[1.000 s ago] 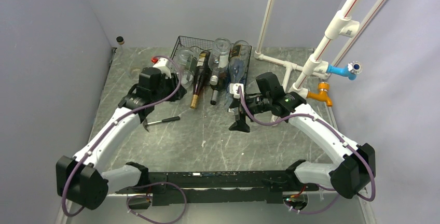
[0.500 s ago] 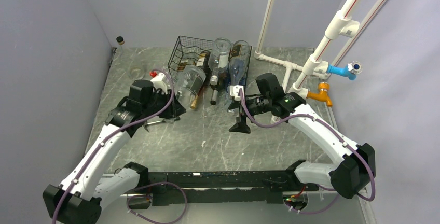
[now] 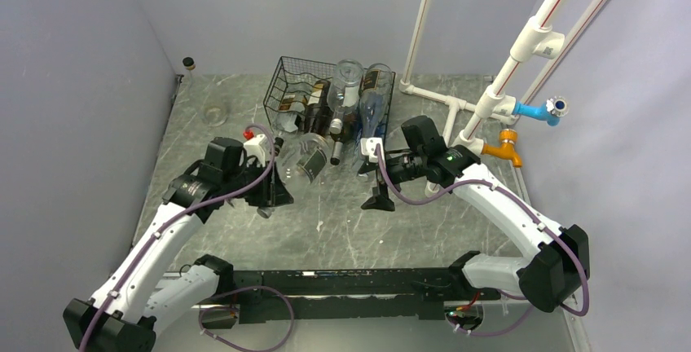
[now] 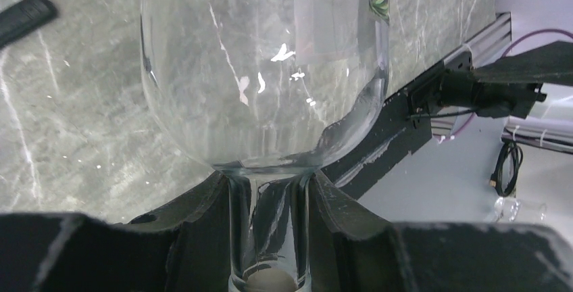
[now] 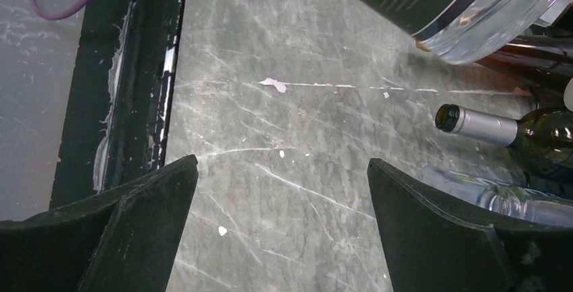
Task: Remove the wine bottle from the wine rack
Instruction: Pick up the wine bottle from the wine rack.
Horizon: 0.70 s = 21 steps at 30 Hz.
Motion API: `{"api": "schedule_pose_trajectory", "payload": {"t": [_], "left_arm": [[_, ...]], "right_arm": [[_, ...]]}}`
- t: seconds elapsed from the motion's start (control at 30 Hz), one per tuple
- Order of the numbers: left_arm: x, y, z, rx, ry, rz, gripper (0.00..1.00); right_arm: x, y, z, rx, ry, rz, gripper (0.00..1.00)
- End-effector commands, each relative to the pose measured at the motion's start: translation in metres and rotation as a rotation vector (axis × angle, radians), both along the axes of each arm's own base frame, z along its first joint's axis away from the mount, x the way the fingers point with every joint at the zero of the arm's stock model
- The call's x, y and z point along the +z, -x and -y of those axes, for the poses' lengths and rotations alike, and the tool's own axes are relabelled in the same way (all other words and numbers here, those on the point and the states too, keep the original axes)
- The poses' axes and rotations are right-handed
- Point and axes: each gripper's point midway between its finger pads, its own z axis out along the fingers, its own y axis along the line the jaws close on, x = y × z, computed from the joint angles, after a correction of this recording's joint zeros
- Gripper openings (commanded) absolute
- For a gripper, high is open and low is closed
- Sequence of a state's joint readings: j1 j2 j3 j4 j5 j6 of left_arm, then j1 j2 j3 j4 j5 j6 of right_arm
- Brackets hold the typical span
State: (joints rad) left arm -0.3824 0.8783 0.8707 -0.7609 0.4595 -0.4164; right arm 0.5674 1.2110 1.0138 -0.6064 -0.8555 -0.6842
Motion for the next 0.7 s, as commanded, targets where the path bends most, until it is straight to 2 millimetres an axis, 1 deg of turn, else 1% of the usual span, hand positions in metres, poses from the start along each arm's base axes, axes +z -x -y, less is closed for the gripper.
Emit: {"api": "schedule_pose_trajectory", "payload": {"t": [0.0, 0.3, 0.5, 0.67], "left_arm": [[0.055, -0.004, 0.027, -0.142, 0.143, 0.218, 0.00], [0.036, 0.019, 0.043, -0.252, 0.110, 0.098, 0.00], [0.020, 0.028, 0.052, -0.304, 0.097, 0.015, 0.00], [0.016, 0.033, 0.067, -0.358, 0.094, -0.015, 0.00]], "right_arm": [[0.002, 0.010, -0.002, 0.066, -0.027, 0.016, 1.00], [-0.002, 0.013, -0.002, 0.089, -0.029, 0.020, 1.00], [-0.005, 0.014, -0.002, 0.098, -0.029, 0.022, 1.00], [-0.011, 0.014, -0.003, 0.111, -0.031, 0.026, 1.00]]}}
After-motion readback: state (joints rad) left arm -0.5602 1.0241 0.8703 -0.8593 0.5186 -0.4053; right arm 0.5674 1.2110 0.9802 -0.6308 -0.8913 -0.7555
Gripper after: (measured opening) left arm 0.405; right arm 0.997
